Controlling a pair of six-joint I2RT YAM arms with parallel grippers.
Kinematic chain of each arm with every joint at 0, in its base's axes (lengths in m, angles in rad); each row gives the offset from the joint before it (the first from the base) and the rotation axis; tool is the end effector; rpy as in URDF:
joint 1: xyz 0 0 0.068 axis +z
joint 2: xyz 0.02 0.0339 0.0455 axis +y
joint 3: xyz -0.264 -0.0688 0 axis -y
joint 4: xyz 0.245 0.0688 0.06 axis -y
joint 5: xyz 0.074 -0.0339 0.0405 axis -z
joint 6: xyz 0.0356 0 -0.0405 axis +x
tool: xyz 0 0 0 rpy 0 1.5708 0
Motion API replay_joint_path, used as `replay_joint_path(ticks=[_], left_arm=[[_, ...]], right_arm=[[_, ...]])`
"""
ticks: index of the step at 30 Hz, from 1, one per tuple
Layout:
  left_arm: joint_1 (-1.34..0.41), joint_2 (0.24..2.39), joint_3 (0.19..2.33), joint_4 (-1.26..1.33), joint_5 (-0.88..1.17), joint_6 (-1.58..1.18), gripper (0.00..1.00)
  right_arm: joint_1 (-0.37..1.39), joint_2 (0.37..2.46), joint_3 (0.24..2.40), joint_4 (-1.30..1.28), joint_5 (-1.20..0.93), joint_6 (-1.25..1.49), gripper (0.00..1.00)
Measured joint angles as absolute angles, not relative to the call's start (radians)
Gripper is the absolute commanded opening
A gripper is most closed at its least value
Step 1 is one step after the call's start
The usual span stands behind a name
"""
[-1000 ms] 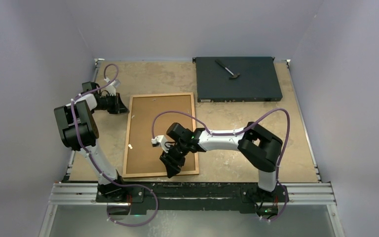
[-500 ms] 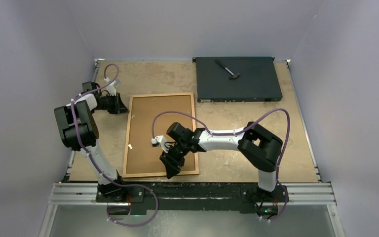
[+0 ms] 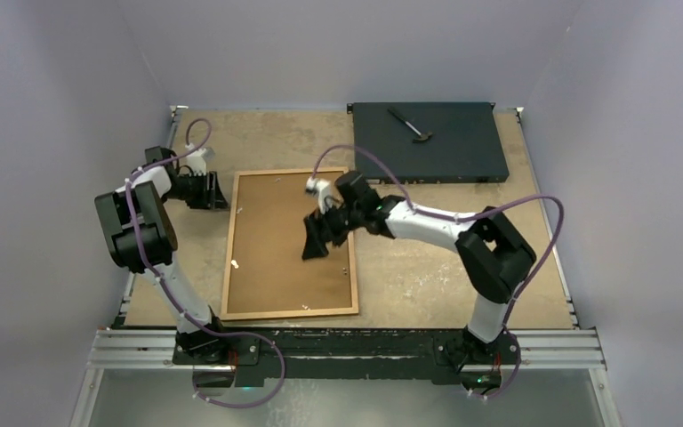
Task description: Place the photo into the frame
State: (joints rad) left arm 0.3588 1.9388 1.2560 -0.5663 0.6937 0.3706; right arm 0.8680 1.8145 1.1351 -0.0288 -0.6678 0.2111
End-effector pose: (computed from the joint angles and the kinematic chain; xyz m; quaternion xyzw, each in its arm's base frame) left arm 0.3591 0.1104 0.1556 0.0599 0.9280 -0.2598 0.2604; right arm 0.2349 0.3114 0.1961 -0.4065 0.7682 0.4583 0.1859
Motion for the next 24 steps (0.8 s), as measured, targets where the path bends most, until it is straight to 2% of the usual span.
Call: replay_joint_path(ticks=[2,6,7,10,14,19,24], left_arm=[[0.367,1.939,1.277,-0.608,0.667,0.371,0.58],[0.367,1.961,1.416,-0.667,0.65,0.35,0.65],[0.362,1.973,1.456,-0.667,0.648,0.343,0.7],[0.328,2.022,1.576,-0.631,0.65,0.312,0.72],[0.261,2.123,1.692,-0.595,0.656,0.267,0.7],[0.201,2.256,1.752,-0.557,0.672,0.224,0.62],[0.195,2.3,1.805,-0.536,0.703,0.203,0.48]], right_arm=[[0.802,1.786,1.163,0.017,-0.598,0.257,0.84],[0.754,1.825,1.325,0.108,-0.451,0.334,0.83],[0.756,1.85,1.371,0.126,-0.425,0.344,0.83],[0.767,1.969,1.537,0.183,-0.345,0.373,0.81],[0.771,2.131,1.673,0.226,-0.274,0.4,0.78],[0.77,2.278,1.724,0.235,-0.248,0.433,0.75],[0.764,2.339,1.725,0.247,-0.244,0.461,0.72]])
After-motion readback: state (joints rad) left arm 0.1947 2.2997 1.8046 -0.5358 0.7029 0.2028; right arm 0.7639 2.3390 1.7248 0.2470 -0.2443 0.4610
